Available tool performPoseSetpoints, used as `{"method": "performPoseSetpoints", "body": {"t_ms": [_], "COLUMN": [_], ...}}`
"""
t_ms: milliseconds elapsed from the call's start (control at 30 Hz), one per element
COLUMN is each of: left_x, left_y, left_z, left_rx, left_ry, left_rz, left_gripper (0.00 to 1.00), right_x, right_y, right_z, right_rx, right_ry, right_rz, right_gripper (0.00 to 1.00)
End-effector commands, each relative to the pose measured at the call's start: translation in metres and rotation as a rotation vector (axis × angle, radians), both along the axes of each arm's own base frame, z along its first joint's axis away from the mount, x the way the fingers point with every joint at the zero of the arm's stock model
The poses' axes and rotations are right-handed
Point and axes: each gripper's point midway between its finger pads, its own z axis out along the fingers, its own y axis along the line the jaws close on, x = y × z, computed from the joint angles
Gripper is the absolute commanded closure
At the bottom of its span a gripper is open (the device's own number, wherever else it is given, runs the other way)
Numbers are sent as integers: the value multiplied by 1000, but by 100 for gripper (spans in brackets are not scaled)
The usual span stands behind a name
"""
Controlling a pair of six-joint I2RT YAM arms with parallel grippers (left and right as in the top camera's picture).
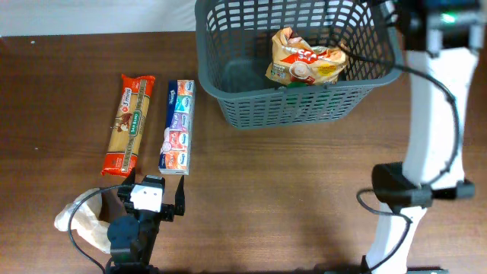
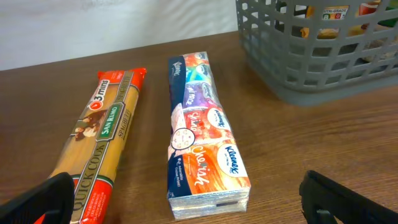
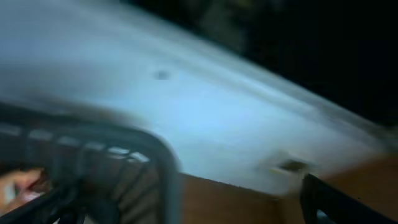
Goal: Pack container
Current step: 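Withdraw the right gripper to the right side of the table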
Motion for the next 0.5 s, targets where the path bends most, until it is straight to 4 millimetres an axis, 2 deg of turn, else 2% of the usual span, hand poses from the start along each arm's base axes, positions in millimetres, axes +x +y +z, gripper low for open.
{"method": "performPoseSetpoints", "body": {"t_ms": [0, 100, 133, 200, 267, 400, 467], "left_x": [0, 0, 0, 0, 0, 0, 0], "left_y": [3, 3, 3, 3, 3, 3, 3], "left_z": [-5, -5, -5, -5, -5, -5, -5], "left_rx": [4, 4, 4, 4, 4, 4, 4], "left_ry": [12, 12, 12, 12, 12, 12, 12], "left_rz": [12, 12, 12, 12, 12, 12, 12], "left_gripper": [1, 1, 1, 1, 1, 1, 1], "right_x": [-49, -80, -95, -112, -131, -167, -174], "right_y": [-47, -74, -91, -110, -129, -161, -173], "right_z": [44, 44, 40, 34, 21, -16, -27], "right_rx": [95, 169, 229, 287, 332, 389, 421], "right_ry": [-112, -94, -88, -72, -33, 104, 143], "right_rz": [-230, -323, -389, -466, -545, -709, -742], "right_gripper": [1, 1, 1, 1, 1, 1, 1]}}
